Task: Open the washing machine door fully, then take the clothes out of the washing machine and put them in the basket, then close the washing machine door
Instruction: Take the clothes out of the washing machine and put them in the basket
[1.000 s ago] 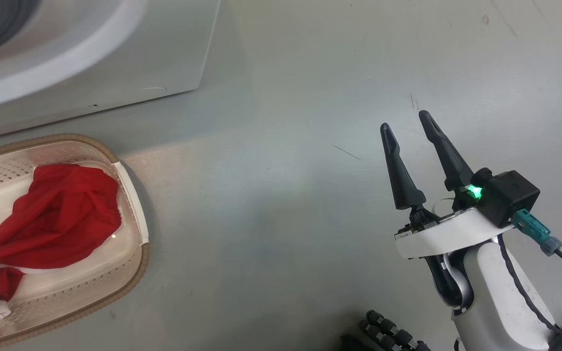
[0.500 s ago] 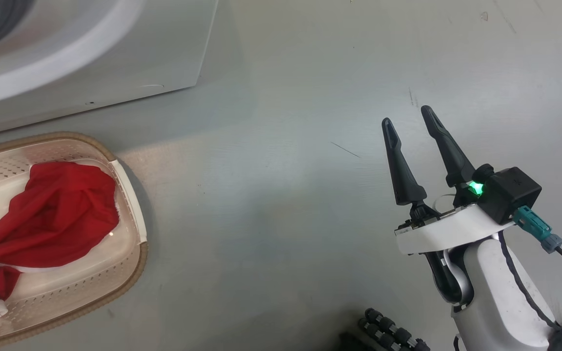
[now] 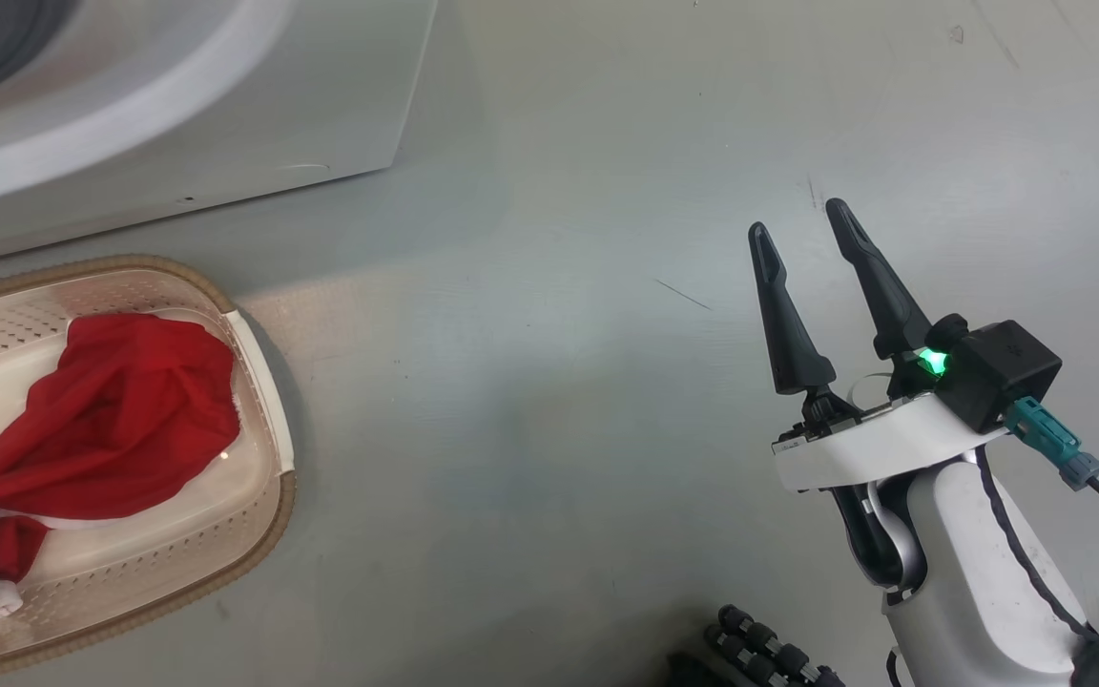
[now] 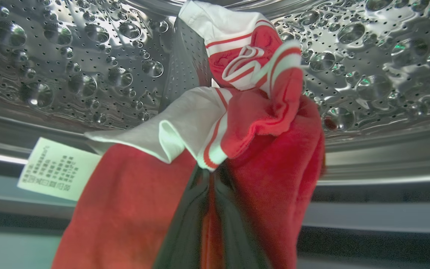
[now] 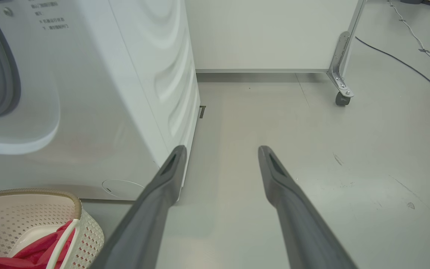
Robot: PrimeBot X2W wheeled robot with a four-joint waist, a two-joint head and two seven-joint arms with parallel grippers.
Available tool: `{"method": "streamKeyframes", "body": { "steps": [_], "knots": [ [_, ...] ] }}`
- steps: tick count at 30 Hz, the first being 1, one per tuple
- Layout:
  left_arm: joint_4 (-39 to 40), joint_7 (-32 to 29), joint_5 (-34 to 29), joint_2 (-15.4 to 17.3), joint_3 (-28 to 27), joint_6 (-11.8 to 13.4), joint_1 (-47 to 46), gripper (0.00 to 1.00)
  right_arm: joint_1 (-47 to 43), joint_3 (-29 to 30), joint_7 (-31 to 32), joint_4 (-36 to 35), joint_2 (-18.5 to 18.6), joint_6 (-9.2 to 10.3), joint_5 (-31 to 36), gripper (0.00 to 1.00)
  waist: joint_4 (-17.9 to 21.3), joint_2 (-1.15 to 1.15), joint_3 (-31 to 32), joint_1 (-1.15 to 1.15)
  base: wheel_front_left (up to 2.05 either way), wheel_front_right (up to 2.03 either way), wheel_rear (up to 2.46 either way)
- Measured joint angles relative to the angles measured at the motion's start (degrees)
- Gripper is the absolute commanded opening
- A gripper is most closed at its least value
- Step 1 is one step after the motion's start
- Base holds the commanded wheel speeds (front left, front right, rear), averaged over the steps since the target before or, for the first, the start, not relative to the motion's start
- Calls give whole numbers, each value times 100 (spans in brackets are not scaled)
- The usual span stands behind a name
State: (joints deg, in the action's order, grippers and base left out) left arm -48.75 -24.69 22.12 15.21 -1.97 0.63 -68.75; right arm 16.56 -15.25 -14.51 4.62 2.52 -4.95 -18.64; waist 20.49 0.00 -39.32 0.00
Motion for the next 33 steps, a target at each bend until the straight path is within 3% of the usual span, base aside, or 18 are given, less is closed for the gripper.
{"method": "streamKeyframes", "body": {
  "steps": [16, 33],
  "knots": [
    [-424, 728, 53, -212, 0, -263, 31, 0, 40, 87, 0, 88, 0, 8, 66, 100, -191, 0, 323, 0, 0, 0, 0],
    [-798, 1555, 91, -502, 77, -577, 678, 0, 6, 240, -1, 293, 4, 4, 198, 100, -526, 0, 977, 0, 0, 0, 0]
  ]
}}
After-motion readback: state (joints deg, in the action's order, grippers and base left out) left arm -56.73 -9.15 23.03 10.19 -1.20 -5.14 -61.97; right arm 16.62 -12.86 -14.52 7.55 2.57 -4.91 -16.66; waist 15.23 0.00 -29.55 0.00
